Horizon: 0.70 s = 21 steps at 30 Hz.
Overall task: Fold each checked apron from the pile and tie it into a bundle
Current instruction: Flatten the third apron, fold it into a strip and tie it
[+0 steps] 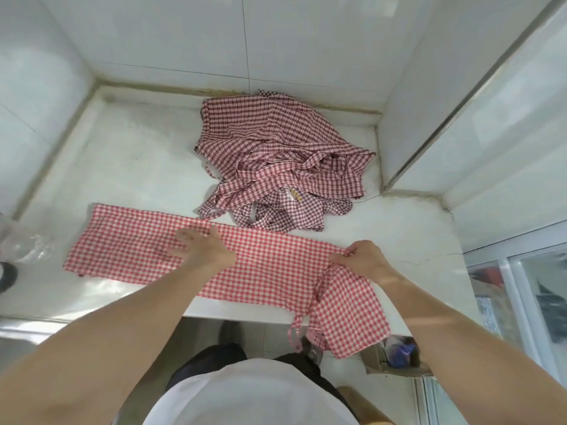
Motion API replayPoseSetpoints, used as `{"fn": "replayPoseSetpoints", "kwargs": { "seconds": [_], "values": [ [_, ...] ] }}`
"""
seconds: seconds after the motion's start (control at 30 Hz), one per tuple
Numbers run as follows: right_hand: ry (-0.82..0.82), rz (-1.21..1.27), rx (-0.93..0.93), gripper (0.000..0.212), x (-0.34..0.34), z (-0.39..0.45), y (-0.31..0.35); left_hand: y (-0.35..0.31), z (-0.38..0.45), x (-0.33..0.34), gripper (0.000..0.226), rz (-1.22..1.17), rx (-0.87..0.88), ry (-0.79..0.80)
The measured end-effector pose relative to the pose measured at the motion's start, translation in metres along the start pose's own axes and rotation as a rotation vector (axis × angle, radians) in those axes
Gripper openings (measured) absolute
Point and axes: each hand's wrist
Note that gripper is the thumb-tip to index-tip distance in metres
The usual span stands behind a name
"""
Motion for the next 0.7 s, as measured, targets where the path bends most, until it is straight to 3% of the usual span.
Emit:
{"fn": "replayPoseSetpoints", "kwargs": {
  "seconds": [0.07,0.13,0.27,0.4,0.47,0.7],
  "values": [
    [0.067,0.072,0.003,0.038,0.0,0.003,-0.006,-0.029,-0.011,0.01,0.089,0.103,0.22,-0.155],
    [0.114,0.138,-0.004,0.037,0.001,0.003,-0.007,-0.057,-0.023,0.032,0.086,0.0,0.454,-0.197],
    [0.249,0.209,-0.003,0.04,-0.004,0.007,-0.014,-0.087,-0.03,0.065,0.129,-0.072,0.326,0.126],
    [0.637,0.016,0.022,0.067,-0.024,0.002,-0.028,-0.088,-0.02,0.061,0.137,-0.059,0.287,0.165],
    [0.754,-0.089,0.042,0.071,-0.039,0.001,-0.04,-0.086,-0.017,0.056,0.137,-0.048,0.29,0.181],
    [0.762,-0.079,0.116,0.056,-0.112,0.018,-0.082,-0.083,-0.014,0.052,0.136,-0.016,0.281,0.209]
  ]
}}
Point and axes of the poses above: each hand's wrist, its own z-axis towards the middle knuckle, its own x-axis out of the palm, y = z × x, and after that the axes turned 14 degrees about x, right-handed
